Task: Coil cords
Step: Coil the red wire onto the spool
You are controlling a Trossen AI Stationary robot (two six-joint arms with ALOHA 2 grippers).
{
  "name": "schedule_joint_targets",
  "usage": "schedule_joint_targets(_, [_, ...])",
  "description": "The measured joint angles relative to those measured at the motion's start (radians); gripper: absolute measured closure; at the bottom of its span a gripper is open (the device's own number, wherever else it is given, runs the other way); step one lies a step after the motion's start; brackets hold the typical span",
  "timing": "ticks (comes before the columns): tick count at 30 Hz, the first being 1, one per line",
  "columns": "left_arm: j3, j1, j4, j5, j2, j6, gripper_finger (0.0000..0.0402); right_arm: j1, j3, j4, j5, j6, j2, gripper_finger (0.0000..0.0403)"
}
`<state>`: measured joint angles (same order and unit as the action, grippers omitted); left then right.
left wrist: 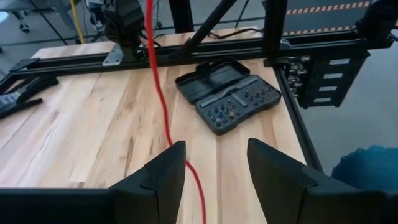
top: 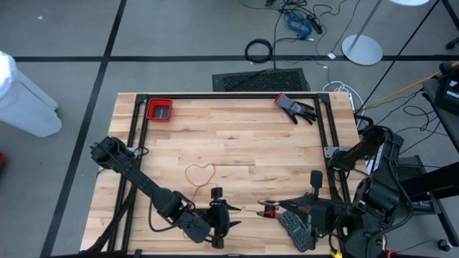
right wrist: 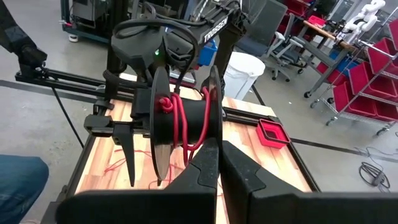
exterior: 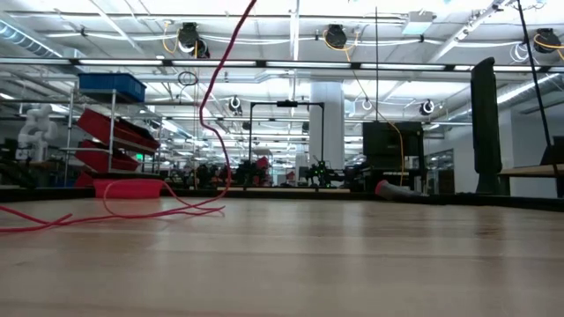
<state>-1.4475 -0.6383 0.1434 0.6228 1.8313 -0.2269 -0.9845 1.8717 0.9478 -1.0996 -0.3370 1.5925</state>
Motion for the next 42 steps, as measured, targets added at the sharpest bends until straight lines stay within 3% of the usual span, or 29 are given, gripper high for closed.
schedule_joint_targets(15, [0.0,0.006,-0.003,-0.015,0.148,-0.089,0.0224,0.0,0.0,-0.001,-0.002,-0.002,0.0,0.0403])
schedule_joint_targets(29, [0.0,-0.013,-0.007,0.018,0.151,-0.106,0.0224,0.0,0.0,0.0,-0.002,-0.009,0.0,0.0403])
schedule_joint_targets(35, [0.0,-0.053,-0.047,-0.05,0.119,-0.053,0.0224,0.0,0.0,0.002,-0.001,-0.01,0.0,0.0403])
schedule_joint_targets(42, [0.0,-0.092,-0.062,0.127,0.102,-0.018,0.0224,0.0,0.0,0.005,0.0,-0.012,0.0,0.0403])
